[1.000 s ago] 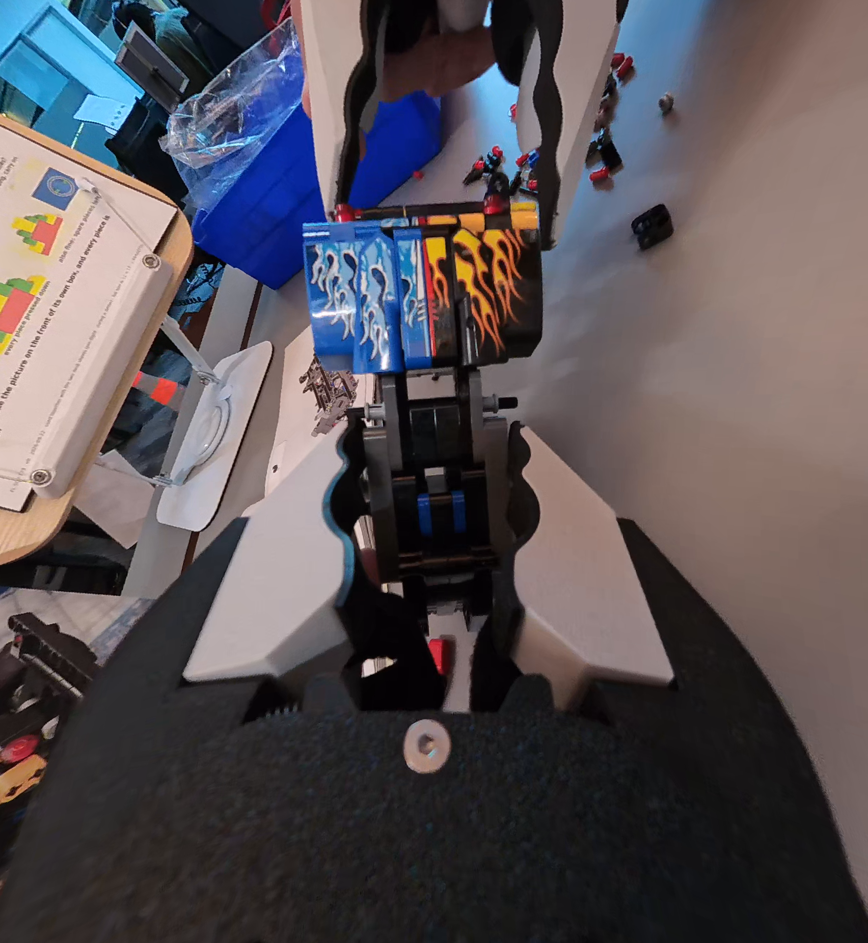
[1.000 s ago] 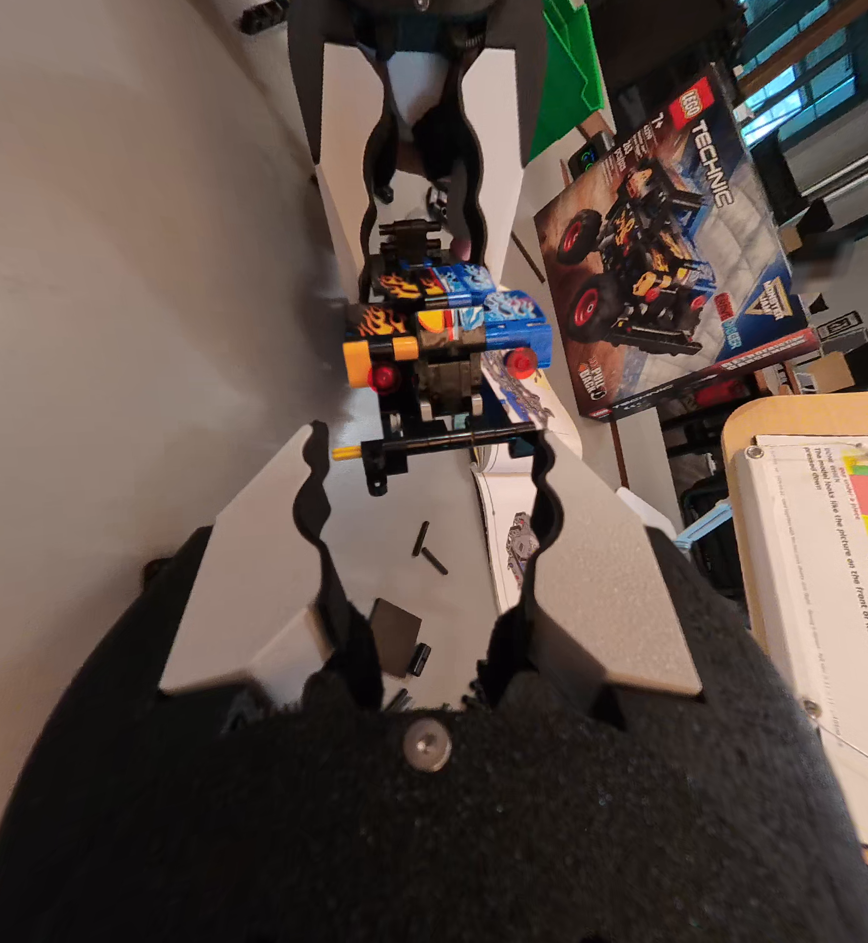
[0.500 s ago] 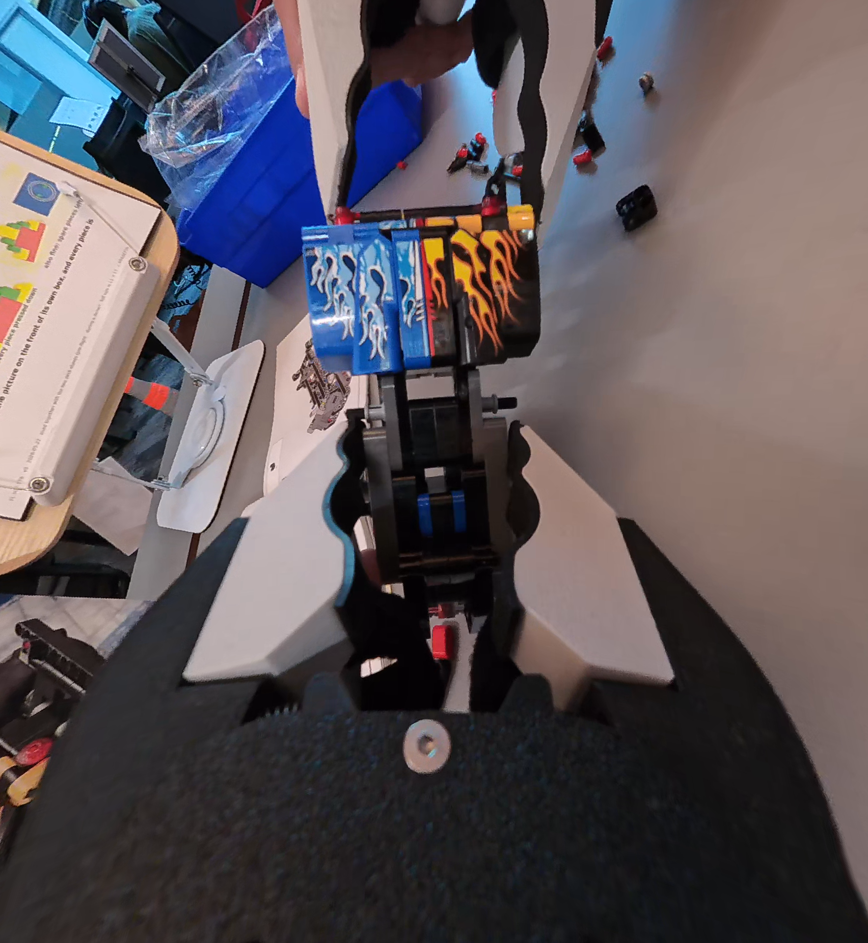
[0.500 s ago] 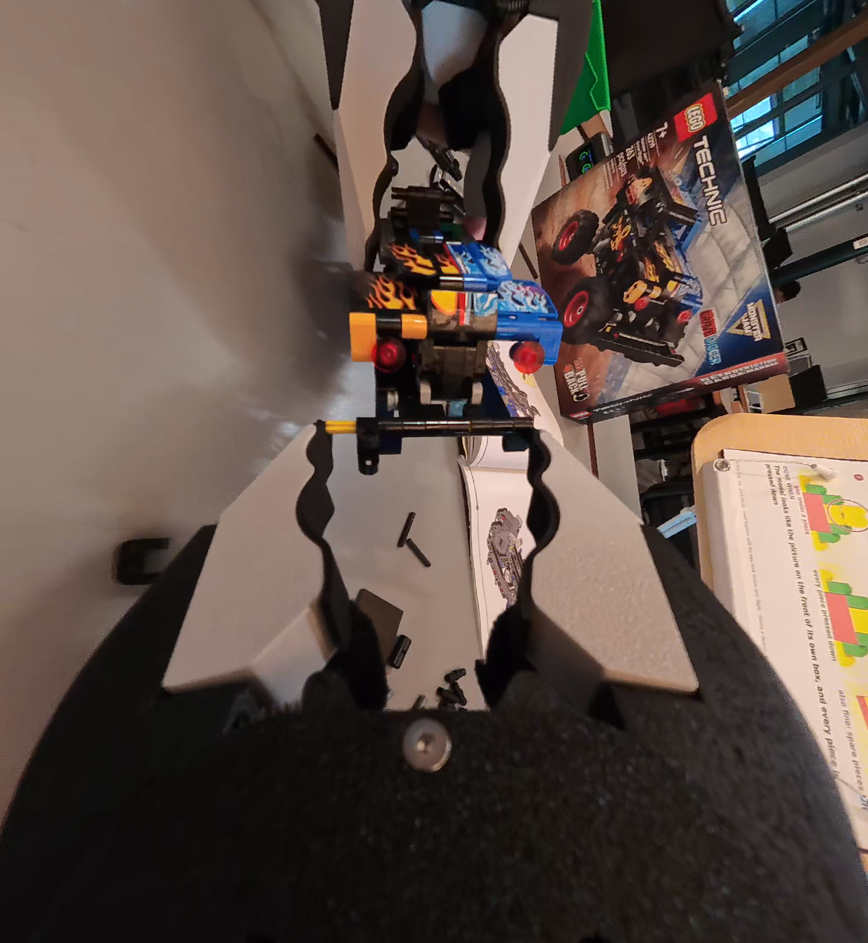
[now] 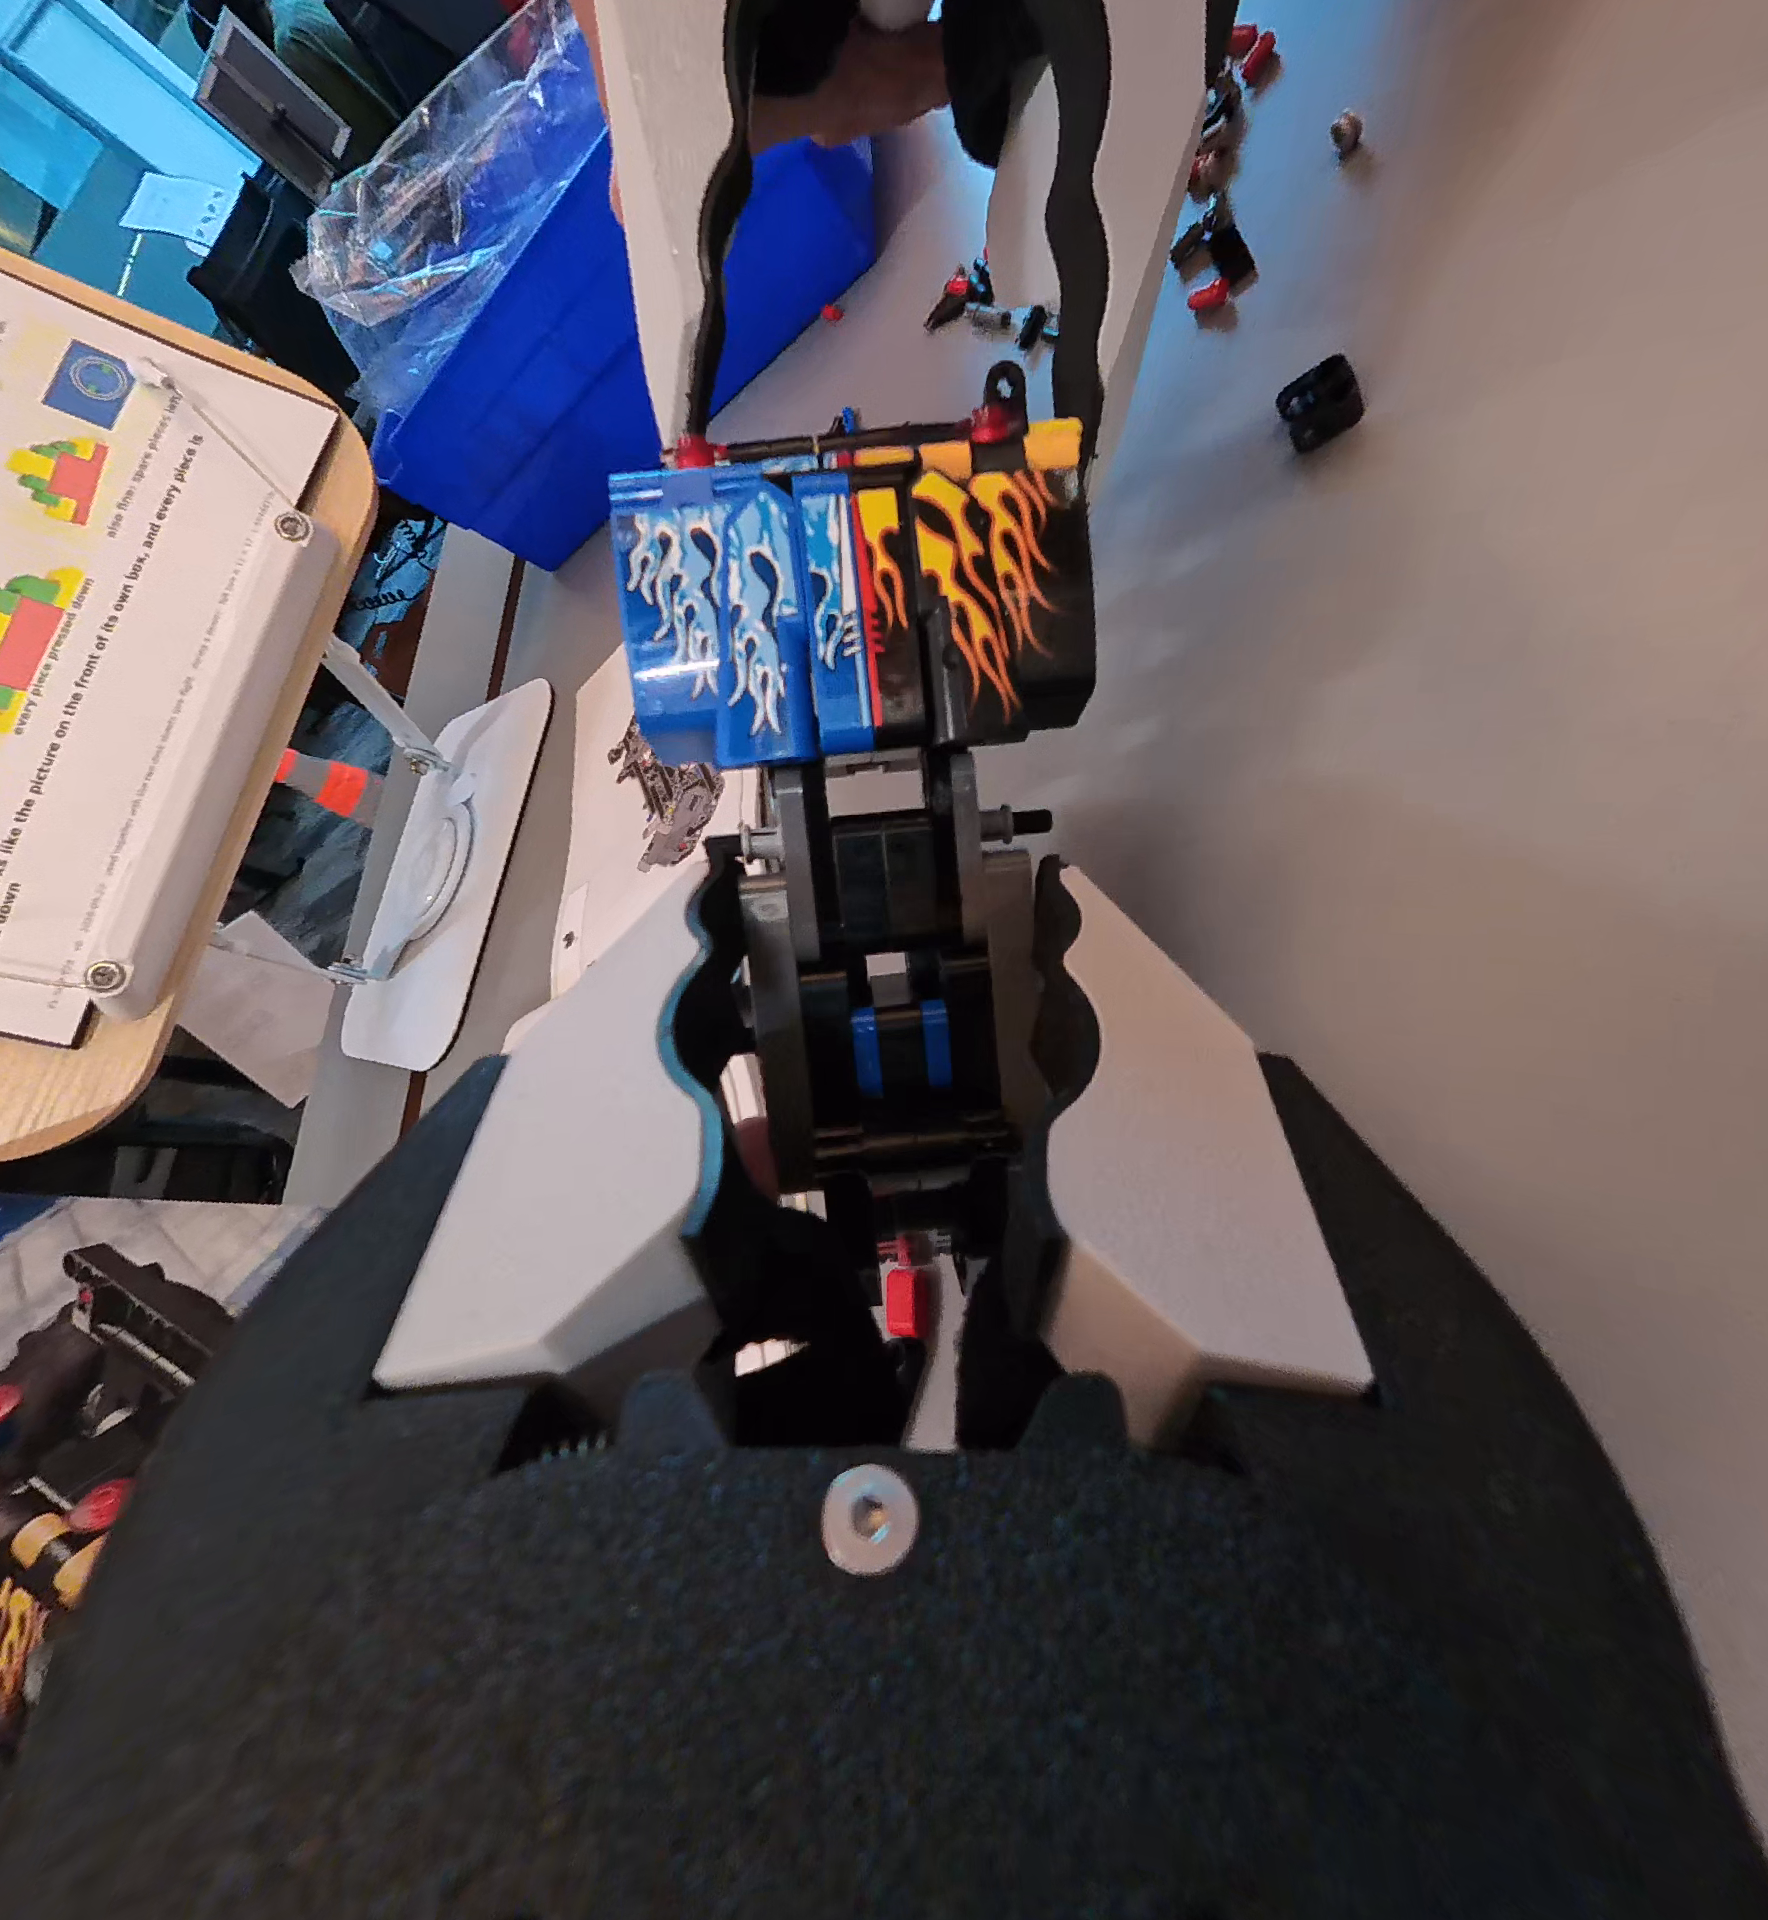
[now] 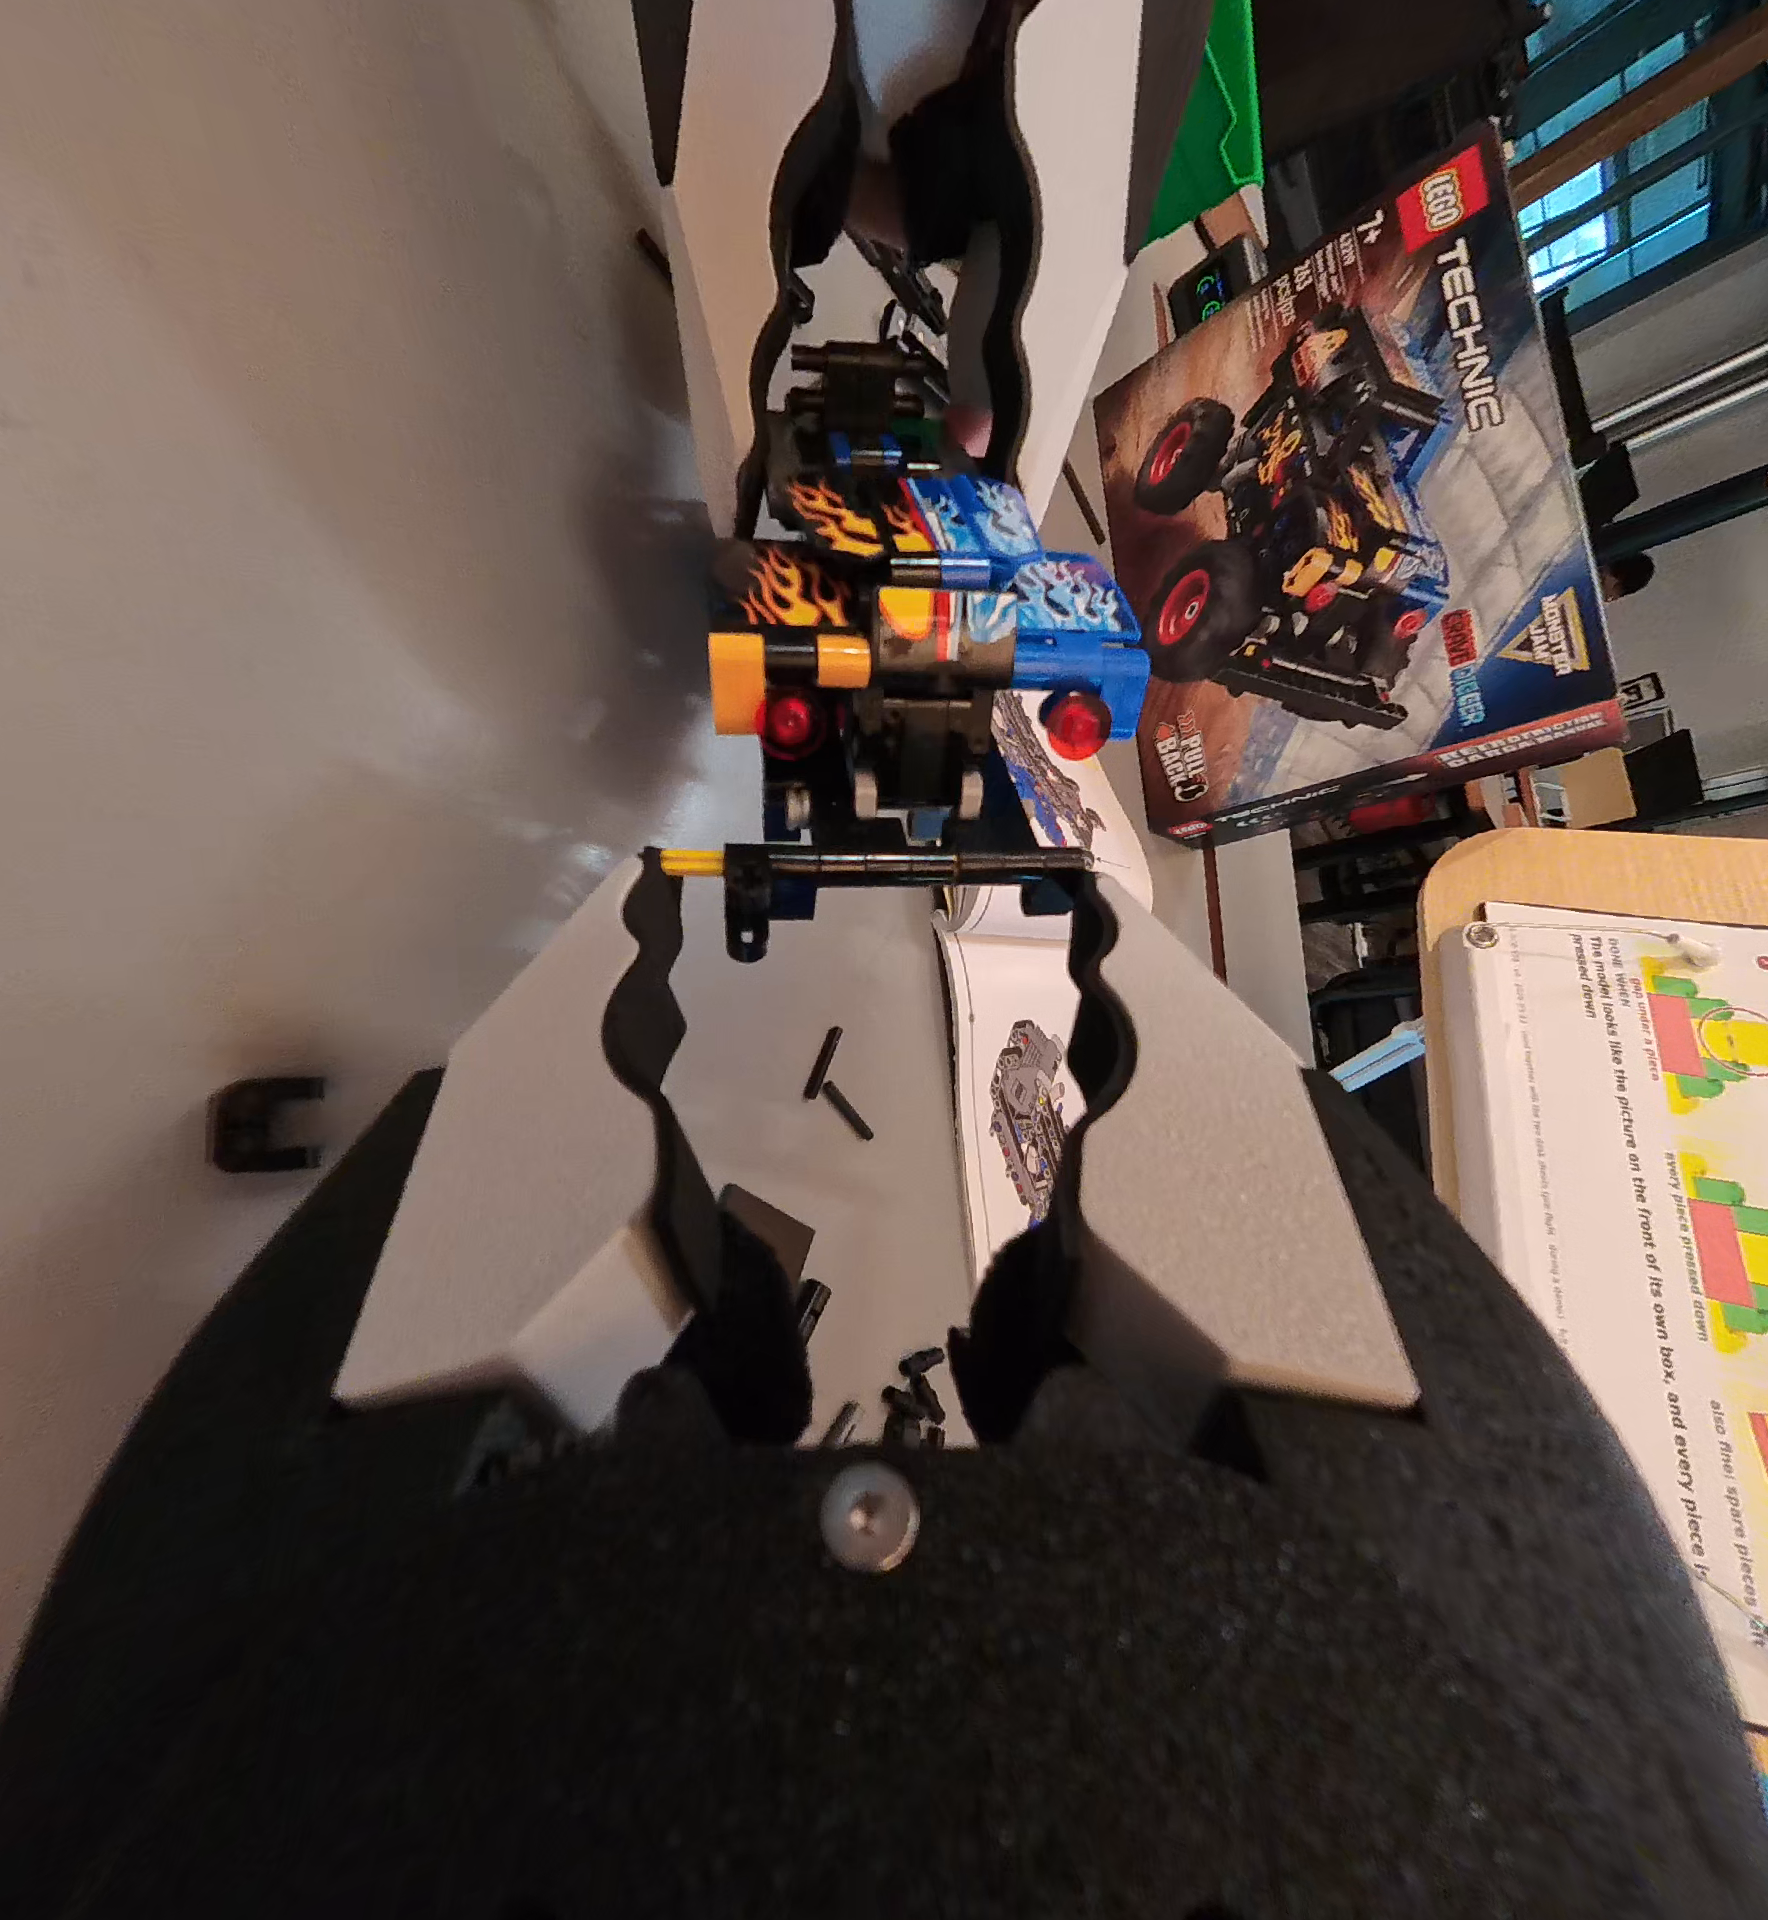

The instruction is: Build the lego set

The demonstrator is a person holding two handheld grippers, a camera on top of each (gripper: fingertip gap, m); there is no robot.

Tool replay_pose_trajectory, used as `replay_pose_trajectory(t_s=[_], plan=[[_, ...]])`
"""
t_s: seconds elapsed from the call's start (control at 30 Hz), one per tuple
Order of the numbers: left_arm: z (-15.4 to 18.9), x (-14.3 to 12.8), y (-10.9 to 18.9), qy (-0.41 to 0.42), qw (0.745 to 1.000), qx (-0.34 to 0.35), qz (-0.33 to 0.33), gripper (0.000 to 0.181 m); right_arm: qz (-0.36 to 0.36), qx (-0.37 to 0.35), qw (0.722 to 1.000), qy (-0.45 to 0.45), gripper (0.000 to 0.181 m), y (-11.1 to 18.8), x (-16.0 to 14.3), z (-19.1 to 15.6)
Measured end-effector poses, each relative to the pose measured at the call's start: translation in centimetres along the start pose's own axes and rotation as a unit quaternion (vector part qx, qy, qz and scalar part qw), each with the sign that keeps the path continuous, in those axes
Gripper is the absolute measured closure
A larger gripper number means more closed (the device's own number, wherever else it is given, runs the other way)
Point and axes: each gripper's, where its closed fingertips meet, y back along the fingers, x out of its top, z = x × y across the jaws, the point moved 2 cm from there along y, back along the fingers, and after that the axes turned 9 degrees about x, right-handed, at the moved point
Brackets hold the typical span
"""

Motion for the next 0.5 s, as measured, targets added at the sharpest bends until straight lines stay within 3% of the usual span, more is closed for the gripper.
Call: replay_pose_trajectory(t_s=[0.03, 0.5], plan=[[-0.02, -0.02, 0.02, -0.002, 1.000, 0.000, 0.000, 0.127, 0.004, 0.000, 1.000, 0.001, 0.106, 0.01, 0.05, 0.00], [-0.09, -0.05, -0.03, 0.010, 1.000, -0.003, -0.003, 0.127, 0.007, -0.003, 1.000, -0.028, 0.104, -0.26, 0.03, 0.12]])
